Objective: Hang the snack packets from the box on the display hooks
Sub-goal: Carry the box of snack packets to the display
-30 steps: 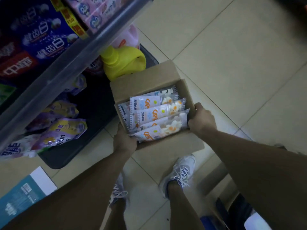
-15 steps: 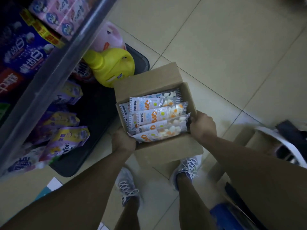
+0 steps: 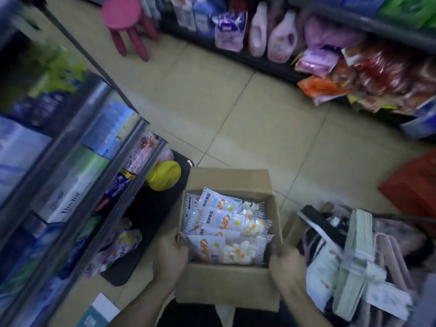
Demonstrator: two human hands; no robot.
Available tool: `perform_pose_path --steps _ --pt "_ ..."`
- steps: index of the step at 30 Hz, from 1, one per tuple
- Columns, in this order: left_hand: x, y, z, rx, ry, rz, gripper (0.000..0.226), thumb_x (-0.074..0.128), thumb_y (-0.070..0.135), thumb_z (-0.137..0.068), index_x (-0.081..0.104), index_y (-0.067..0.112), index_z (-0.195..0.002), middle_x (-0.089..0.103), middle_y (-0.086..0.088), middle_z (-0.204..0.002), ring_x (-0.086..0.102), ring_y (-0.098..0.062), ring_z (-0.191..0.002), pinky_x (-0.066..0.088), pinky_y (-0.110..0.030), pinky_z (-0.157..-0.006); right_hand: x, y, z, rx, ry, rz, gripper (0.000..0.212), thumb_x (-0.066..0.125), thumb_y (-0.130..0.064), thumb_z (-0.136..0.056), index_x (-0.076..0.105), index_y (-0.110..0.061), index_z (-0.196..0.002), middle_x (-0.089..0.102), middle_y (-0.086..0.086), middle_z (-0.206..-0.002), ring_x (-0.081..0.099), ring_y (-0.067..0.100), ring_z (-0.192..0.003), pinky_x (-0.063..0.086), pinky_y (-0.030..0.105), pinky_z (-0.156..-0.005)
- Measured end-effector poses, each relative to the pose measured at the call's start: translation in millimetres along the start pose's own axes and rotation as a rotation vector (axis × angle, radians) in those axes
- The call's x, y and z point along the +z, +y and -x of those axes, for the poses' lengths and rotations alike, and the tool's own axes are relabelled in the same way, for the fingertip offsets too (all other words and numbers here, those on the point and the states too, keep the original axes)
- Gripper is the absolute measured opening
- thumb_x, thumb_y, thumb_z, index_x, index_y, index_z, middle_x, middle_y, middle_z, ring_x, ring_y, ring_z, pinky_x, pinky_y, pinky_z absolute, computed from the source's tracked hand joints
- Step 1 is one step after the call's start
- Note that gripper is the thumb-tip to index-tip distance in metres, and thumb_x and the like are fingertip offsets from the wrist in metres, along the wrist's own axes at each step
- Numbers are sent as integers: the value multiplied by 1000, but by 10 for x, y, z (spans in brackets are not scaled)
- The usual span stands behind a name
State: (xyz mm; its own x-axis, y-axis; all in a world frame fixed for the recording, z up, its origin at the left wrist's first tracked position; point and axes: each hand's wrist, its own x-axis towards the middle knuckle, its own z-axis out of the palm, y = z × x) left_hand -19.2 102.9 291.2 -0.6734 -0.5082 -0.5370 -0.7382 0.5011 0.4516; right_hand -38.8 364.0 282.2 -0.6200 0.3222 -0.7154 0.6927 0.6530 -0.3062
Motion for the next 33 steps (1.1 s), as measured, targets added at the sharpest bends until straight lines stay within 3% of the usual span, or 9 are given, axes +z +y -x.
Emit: perform_pose_path --steps 7,12,15,17,21,24,28,30,33 --pt "-660 1341 523 160 75 84 28 57 20 -95 81 22 -111 83 -3 -94 77 -25 -84 61 -33 -67 -1454 -573 342 -170 116 -17 20 56 -20 -103 66 -14 -87 75 22 -92 70 44 -94 49 39 -71" --pt "-817 2058 249 217 144 177 19 64 5 -97 82 9 -96 81 -11 -87 75 -29 -80 38 -26 -56 -2087 -1194 38 -249 195 -34 31 58 -18 -101 55 -18 -71 75 22 -90 70 44 -92 43 37 -67" --pt "-951 2481 -4 216 144 223 23 63 5 -98 82 17 -98 82 -5 -88 64 -4 -65 37 -10 -47 -2347 -1633 -300 -269 196 -52 33 57 -22 -101 57 -15 -69 74 19 -82 71 41 -85 52 40 -70" --pt "-1026 2732 -258 210 188 244 19 64 2 -97 81 8 -94 80 -6 -83 53 8 -60 38 -8 -44 -2514 -2004 -568 -299 176 -31 31 59 -21 -99 60 -14 -69 73 16 -79 71 40 -83 54 40 -72" --pt "-1177 3213 -850 169 239 264 17 65 7 -98 81 3 -93 81 -15 -86 64 -15 -66 35 -11 -43 -2788 -2798 -1073 -364 191 1 35 63 -18 -95 58 -16 -60 75 16 -78 73 39 -82 54 40 -68" --pt "-1339 3628 -1165 131 272 325 18 64 6 -99 80 1 -90 80 -16 -85 60 -19 -64 35 -9 -42 -2977 -3364 -1311 -396 173 -1 37 64 -14 -95 55 -18 -59 75 18 -81 73 41 -86 55 40 -71" --pt "-1554 4090 -1552 22 293 372 43 63 -1 -95 57 22 -59 53 14 -41 49 1 -51 37 -11 -42 -3239 -4081 -1556 -457 122 49 31 63 -9 -94 63 -15 -64 68 8 -71 72 39 -86 52 36 -70" --pt "-1627 4329 -1728 -32 292 367 50 63 0 -94 50 25 -53 48 15 -37 49 1 -50 33 -12 -41 -3347 -4428 -1734 -511 91 96 20 62 -8 -95 74 -8 -80 74 15 -83 71 40 -93 47 34 -69" --pt "-1646 4562 -2041 -89 354 352 38 65 6 -96 65 18 -60 59 13 -49 53 -1 -52 34 -12 -41 -3462 -4956 -2092 -593 44 192 17 61 -12 -97 76 -5 -102 78 19 -102 70 42 -102 45 35 -73"
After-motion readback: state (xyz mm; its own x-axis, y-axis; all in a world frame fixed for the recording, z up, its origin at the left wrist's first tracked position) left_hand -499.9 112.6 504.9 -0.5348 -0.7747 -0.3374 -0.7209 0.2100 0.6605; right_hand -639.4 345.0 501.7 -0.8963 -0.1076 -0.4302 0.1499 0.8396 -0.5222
